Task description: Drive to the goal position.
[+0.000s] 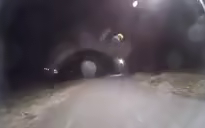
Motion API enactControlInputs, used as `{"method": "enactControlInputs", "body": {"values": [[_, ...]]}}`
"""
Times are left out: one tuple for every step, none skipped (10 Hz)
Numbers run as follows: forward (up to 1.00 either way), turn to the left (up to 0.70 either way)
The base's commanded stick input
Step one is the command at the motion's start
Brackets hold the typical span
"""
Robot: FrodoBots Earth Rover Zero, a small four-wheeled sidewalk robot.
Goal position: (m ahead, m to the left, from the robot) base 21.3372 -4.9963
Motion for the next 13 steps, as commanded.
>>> {"method": "enactControlInputs", "body": {"values": [[1.00,0.00],[1.00,0.00],[1.00,0.00],[1.00,0.00],[1.00,0.00],[1.00,0.00],[1.00,0.00],[1.00,0.00],[1.00,0.00],[1.00,0.00],[1.00,0.00],[1.00,0.00],[1.00,0.00]]}}
